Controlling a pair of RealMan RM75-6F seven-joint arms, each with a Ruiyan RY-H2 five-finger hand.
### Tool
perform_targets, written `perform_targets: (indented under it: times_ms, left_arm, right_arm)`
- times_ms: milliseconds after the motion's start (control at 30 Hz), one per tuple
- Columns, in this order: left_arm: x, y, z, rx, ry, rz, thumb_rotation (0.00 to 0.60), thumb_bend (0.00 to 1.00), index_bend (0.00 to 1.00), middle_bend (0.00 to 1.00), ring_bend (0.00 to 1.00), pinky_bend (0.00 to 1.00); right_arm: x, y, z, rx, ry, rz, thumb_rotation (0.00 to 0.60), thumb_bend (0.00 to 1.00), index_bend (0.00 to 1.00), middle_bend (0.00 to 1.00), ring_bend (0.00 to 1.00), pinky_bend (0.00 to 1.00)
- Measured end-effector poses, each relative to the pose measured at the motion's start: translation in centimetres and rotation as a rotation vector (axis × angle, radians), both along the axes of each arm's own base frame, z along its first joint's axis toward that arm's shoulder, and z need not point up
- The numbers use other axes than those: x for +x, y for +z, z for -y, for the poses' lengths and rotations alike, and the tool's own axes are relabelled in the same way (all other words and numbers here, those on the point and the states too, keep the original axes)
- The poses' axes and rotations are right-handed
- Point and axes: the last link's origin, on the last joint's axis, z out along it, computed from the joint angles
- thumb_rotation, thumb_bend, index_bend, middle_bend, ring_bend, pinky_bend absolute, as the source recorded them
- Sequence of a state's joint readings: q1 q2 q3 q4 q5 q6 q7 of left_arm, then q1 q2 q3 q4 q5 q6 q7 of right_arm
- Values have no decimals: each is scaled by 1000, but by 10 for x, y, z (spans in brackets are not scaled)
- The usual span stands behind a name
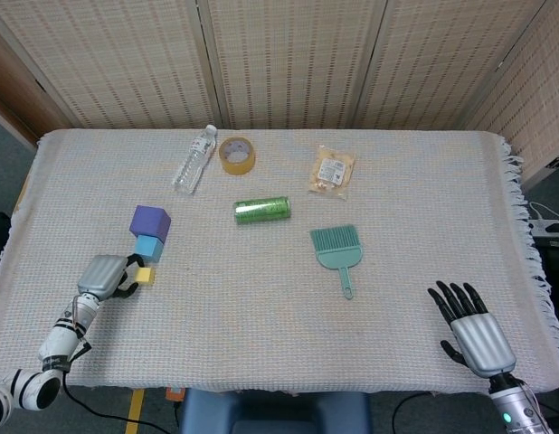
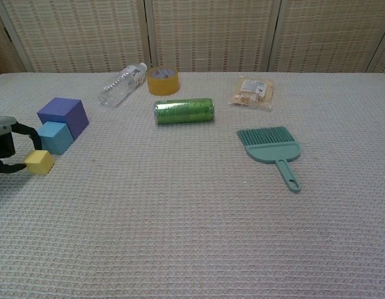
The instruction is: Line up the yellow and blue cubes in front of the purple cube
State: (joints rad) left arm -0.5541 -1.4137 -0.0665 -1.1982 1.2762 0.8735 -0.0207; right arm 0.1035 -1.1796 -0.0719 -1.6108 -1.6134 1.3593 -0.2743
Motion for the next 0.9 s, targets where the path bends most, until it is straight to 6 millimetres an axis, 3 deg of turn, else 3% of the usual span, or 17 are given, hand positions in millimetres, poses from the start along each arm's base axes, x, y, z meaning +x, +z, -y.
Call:
perform_targets:
  times_ms: [200, 433, 700, 900]
  left_arm:
    - [0, 8, 17, 25, -5, 2, 600, 376, 379, 1000, 1000, 1000]
    - [0, 16, 39, 56, -29, 5, 600, 377, 252, 1000, 1000, 1000]
    - [2, 16, 44, 48, -39, 1, 600, 379, 263, 1000, 1000, 1000]
    - [3, 10, 60, 17, -61, -3, 600, 380, 289, 1000, 1000, 1000]
  right_arm:
    - [1, 3, -3, 1, 11, 12, 600, 26, 0, 0, 0, 0]
    - [3, 4, -8, 15, 29, 19, 600, 26, 0, 0, 0, 0]
    - [4, 7, -10, 6, 33, 29, 600, 26, 0, 0, 0, 0]
    - [4, 5, -10, 19, 35, 25, 600, 26, 0, 0, 0, 0]
